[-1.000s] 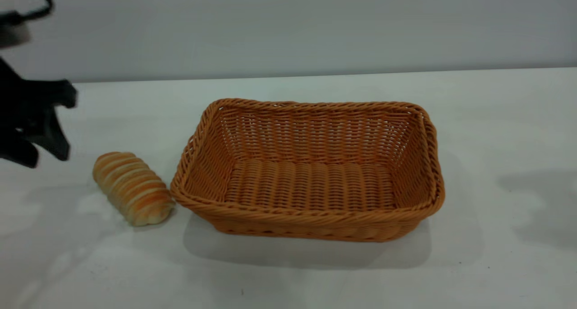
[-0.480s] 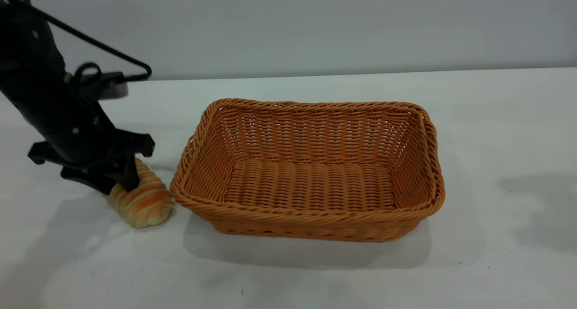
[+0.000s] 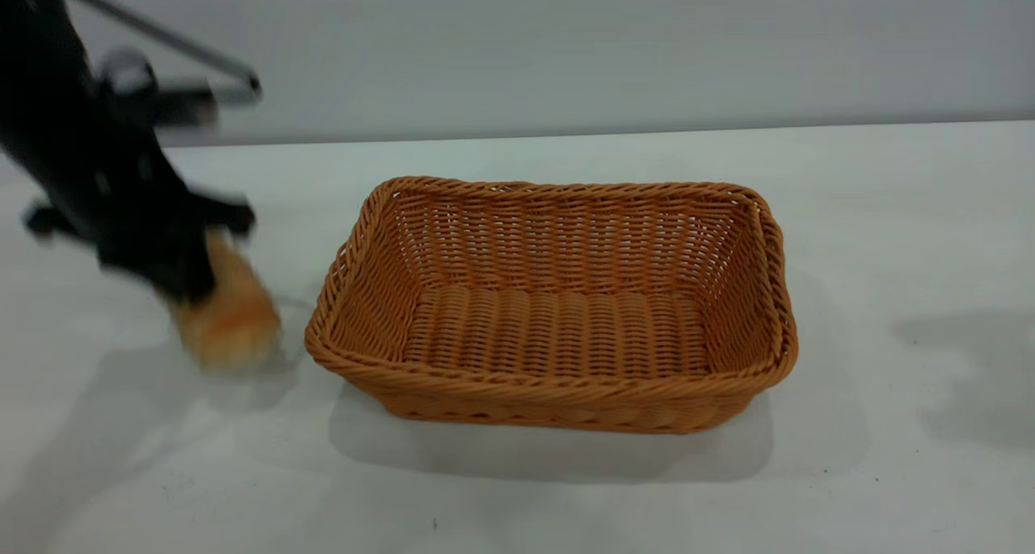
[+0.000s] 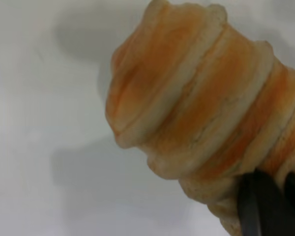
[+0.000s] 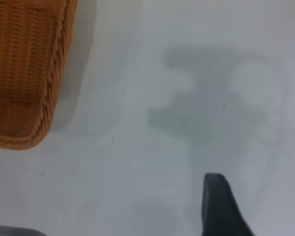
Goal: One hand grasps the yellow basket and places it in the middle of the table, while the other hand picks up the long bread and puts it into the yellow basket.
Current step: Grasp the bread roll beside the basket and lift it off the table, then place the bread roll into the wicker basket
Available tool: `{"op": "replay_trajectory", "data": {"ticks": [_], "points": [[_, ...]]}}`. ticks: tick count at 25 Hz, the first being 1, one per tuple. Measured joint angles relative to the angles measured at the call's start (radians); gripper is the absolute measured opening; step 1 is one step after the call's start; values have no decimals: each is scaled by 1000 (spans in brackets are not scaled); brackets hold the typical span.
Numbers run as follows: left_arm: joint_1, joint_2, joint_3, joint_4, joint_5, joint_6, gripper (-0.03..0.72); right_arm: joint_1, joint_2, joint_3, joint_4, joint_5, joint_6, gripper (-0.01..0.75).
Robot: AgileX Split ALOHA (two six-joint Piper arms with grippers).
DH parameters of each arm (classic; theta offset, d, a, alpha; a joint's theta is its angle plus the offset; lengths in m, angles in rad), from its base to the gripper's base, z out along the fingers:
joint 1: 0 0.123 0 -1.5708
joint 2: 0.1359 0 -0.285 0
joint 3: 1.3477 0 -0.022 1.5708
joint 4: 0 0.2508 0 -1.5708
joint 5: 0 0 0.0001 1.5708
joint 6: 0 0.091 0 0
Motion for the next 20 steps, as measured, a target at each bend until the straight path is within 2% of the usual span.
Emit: {"op": "replay_trajectory", "data": {"ticks": [3, 6, 13, 17, 20], "points": [[-21, -129, 0, 0, -17, 18, 25, 0, 0, 0, 0, 0, 0, 430], [-82, -196, 0, 0, -63, 46, 25, 0, 0, 0, 0, 0, 0, 430], [-295, -128, 0, -63, -131, 29, 25, 0, 0, 0, 1, 0, 0, 430], [-345, -64, 0, -115, -174, -45, 45, 0, 0, 0, 1, 0, 0, 430], [-354, -26, 0, -124, -173, -58, 113, 0, 0, 0, 2, 0, 0, 430]]}}
